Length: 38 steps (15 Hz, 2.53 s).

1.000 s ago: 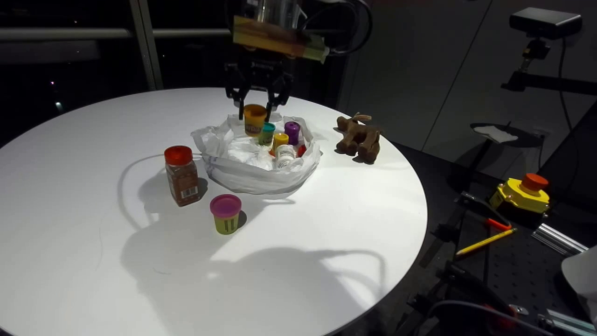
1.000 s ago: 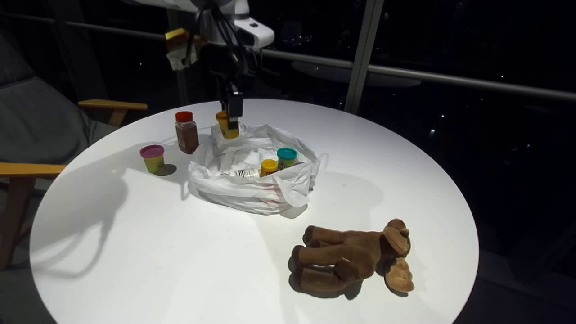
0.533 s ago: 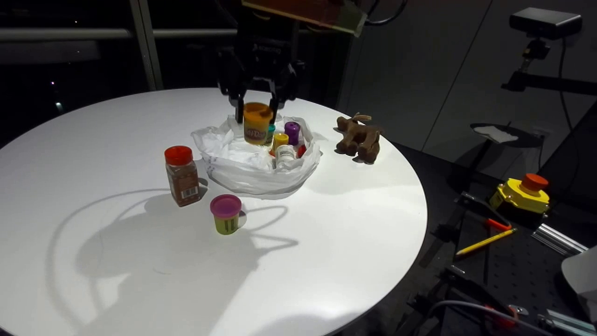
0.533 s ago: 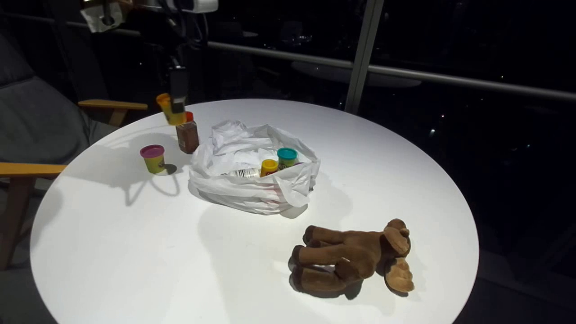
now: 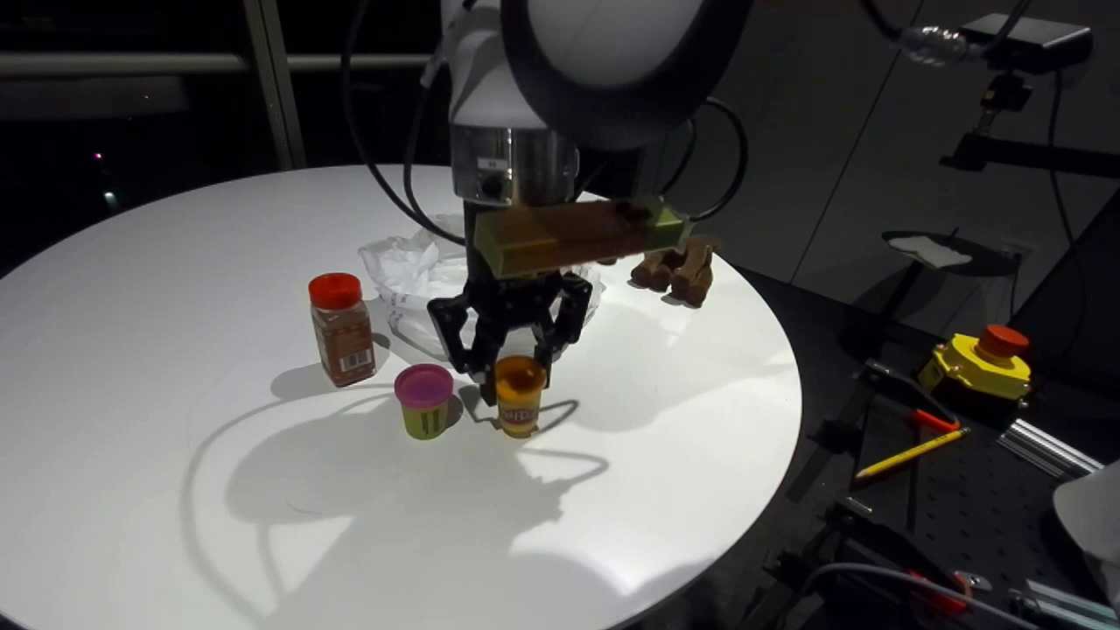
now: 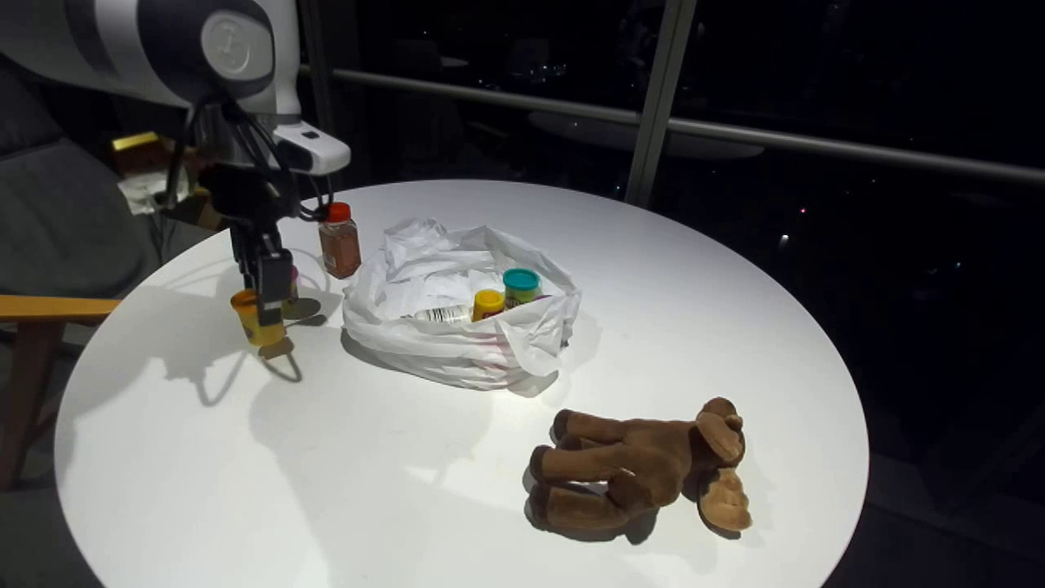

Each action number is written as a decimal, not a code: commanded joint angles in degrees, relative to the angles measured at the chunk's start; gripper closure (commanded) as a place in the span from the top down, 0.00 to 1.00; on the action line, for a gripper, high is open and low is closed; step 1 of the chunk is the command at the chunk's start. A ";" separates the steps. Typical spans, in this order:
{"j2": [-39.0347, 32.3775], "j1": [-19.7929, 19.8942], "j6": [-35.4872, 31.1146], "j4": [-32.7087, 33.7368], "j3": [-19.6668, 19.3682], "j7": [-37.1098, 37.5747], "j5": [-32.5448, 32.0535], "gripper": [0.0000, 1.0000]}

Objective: Remove the things from the plastic bag and put them on the table

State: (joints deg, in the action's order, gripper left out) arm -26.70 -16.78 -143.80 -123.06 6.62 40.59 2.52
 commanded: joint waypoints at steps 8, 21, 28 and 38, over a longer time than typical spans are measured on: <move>11.11 -3.39 -5.60 -5.40 -6.46 -3.42 -6.50 1.00; -1.49 8.69 2.67 11.24 -7.99 -20.61 -9.94 1.00; -9.68 11.25 3.38 18.81 -8.70 -22.50 -5.01 1.00; -12.95 11.71 5.03 23.36 -9.62 -22.05 -3.73 0.46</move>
State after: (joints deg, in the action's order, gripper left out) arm -39.51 -5.06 -140.86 -101.60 -2.46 19.37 -2.32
